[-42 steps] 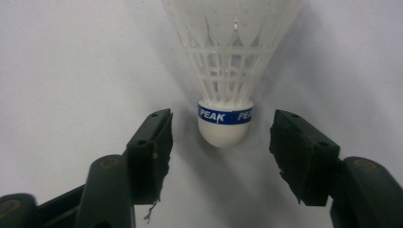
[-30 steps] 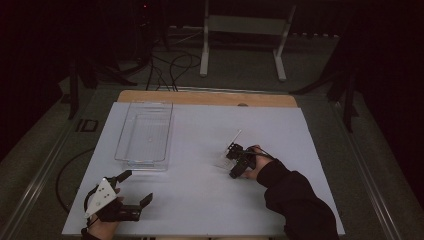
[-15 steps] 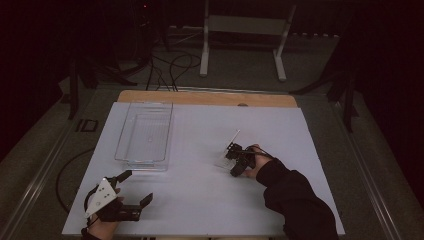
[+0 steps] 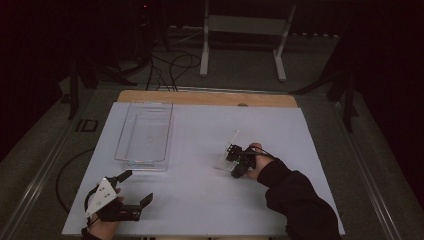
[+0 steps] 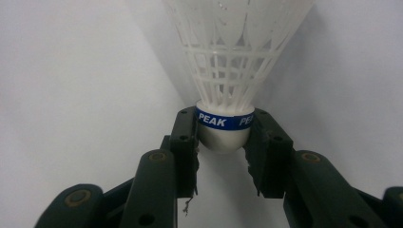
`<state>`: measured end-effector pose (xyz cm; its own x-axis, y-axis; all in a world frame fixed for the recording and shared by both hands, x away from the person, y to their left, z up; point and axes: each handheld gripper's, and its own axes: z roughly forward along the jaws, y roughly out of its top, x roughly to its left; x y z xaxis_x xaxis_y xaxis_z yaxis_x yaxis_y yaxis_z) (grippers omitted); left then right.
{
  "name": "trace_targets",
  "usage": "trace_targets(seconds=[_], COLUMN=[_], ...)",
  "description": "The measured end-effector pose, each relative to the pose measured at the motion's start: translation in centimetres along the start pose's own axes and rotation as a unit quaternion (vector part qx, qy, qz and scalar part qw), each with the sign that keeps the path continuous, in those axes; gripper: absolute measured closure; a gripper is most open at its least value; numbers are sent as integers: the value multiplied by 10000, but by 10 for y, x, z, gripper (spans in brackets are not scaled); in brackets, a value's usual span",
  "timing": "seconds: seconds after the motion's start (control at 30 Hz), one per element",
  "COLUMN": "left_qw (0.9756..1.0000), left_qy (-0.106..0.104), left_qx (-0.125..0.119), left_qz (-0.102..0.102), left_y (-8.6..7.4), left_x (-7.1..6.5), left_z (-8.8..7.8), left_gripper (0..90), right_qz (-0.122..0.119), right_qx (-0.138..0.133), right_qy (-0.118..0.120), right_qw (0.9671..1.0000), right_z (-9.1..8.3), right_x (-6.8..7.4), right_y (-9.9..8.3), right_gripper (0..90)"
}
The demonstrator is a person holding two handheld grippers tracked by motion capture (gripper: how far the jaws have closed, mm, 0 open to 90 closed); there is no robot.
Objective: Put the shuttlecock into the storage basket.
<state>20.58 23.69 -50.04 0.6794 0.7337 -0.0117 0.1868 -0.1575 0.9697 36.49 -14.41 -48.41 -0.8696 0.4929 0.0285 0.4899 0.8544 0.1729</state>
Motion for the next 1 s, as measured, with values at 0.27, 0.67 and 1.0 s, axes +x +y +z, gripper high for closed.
trace_targets(seconds=[0.27, 0.67, 1.0], left_qw=[10000, 10000, 9999], left_qy=[-1, 15, -37], left_qx=[18, 80, 112], left_qz=[-14, 50, 30], left_y=[0, 0, 0], left_x=[0, -1, -2], left_z=[1, 2, 3], left_gripper=[0, 1, 0], right_qz=[-709, -1490, -1916], right_qx=[-56, -111, 19], right_qy=[232, 98, 239], right_qw=[9972, 9887, 9812], right_z=[-5, -14, -17], right_x=[9, 23, 32], right_y=[-8, -24, -38], right_gripper=[662, 662, 662])
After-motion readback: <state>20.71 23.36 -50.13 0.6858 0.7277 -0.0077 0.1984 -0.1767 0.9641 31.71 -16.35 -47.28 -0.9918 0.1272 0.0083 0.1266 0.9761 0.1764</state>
